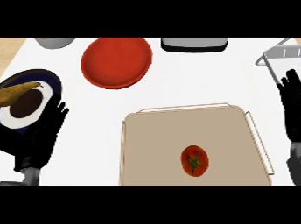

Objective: Pick the tomato from the tray and place it in the tiered basket

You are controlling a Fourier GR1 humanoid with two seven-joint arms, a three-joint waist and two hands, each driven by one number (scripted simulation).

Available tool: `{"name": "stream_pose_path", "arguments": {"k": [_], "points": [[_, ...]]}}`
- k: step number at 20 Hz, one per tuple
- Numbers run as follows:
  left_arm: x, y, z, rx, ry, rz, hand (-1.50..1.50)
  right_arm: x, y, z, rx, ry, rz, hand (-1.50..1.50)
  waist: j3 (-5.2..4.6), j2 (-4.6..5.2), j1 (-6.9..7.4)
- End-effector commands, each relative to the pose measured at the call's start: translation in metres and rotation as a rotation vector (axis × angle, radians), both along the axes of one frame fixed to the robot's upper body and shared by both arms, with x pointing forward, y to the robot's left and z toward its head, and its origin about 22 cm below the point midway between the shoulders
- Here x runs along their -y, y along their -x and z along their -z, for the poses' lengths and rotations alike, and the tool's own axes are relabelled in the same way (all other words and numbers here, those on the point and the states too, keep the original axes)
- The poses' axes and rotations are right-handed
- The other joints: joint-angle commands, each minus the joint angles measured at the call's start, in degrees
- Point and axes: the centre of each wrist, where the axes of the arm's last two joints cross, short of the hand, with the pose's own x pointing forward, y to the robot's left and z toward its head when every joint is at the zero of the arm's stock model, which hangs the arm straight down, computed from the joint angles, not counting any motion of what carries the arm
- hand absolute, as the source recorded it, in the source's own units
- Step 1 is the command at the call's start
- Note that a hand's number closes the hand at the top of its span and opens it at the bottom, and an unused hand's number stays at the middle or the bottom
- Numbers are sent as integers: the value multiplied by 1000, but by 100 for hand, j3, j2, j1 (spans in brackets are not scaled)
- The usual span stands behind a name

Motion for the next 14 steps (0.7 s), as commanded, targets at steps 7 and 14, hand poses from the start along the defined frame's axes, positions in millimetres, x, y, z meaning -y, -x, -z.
{"name": "stream_pose_path", "arguments": {"k": [7,14], "points": [[-40,-8,-13,68,-334,-63,0,-66,17,-60,613,-316,130,150,161,-412,-883],[-56,-18,-20,131,-486,-32,0,-75,145,20,219,141,336,-150,-130,119,-450]]}}
